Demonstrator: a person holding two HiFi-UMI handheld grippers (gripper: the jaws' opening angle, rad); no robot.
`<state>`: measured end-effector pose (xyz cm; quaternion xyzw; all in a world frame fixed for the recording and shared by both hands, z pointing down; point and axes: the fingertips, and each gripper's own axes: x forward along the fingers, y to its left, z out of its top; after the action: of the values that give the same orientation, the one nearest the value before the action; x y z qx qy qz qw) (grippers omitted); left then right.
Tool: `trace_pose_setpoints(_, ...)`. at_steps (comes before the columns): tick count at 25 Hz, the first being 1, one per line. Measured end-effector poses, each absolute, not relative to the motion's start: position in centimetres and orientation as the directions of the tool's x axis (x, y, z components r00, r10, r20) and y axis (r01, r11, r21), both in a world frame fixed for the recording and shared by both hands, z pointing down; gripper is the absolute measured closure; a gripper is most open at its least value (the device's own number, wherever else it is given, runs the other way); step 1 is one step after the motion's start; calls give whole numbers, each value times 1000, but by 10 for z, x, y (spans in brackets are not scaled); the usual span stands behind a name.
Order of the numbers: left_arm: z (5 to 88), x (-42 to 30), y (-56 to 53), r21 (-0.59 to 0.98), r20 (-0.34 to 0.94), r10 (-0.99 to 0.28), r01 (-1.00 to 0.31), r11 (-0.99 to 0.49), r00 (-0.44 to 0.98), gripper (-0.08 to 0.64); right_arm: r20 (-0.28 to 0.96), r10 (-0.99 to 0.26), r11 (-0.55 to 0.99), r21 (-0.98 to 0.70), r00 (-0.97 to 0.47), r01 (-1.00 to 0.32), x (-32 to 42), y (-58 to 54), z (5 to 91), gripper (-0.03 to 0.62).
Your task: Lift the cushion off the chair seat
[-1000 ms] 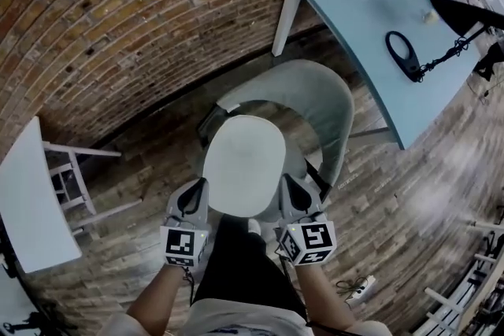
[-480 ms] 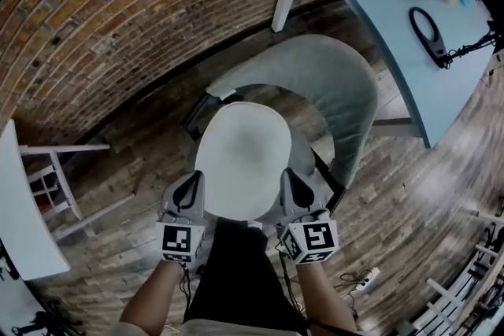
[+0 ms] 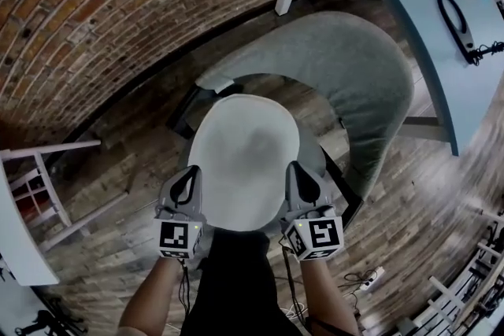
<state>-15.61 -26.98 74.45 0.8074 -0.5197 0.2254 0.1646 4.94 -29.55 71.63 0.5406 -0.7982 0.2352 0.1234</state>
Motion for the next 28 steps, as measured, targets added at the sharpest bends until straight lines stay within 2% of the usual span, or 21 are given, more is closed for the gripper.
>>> trace_pose_setpoints(7, 797, -159, -268, 33, 569, -740, -909, -416, 359, 565, 489, -802, 260, -228, -342, -938, 60, -299, 764, 594)
trace_pose_setpoints(13, 828, -165, -273, 49, 600, -725, -920, -389, 338, 491, 526, -790, 222, -234, -315, -947, 73, -301, 802, 590)
trace_pose_setpoints(14, 832, -166, -274, 51, 604, -723, -922, -384, 335, 477, 533, -784, 213, -250, -318, -944, 73, -301, 807, 519)
trace_pose_setpoints(15, 836, -168, -275, 51, 608, -722, -923, -381, 332, 464, 540, -778, 202, -269, -321, -942, 74, -301, 813, 482)
trace_pose_setpoints(18, 848, -170, -277, 66, 627, -706, -925, -374, 330, 431, 561, -771, 163, -281, -300, -946, 80, -300, 830, 471)
trace_pose_setpoints(19, 853, -171, -277, 77, 635, -698, -926, -370, 332, 427, 569, -770, 154, -275, -289, -949, 82, -298, 836, 439)
trace_pose_setpoints(21, 861, -173, -277, 92, 651, -685, -930, -356, 327, 386, 584, -759, 142, -281, -287, -949, 84, -295, 848, 335)
trace_pose_setpoints(28, 883, -176, -274, 136, 694, -651, -944, -302, 308, 294, 632, -714, 113, -320, -300, -941, 87, -286, 874, 264)
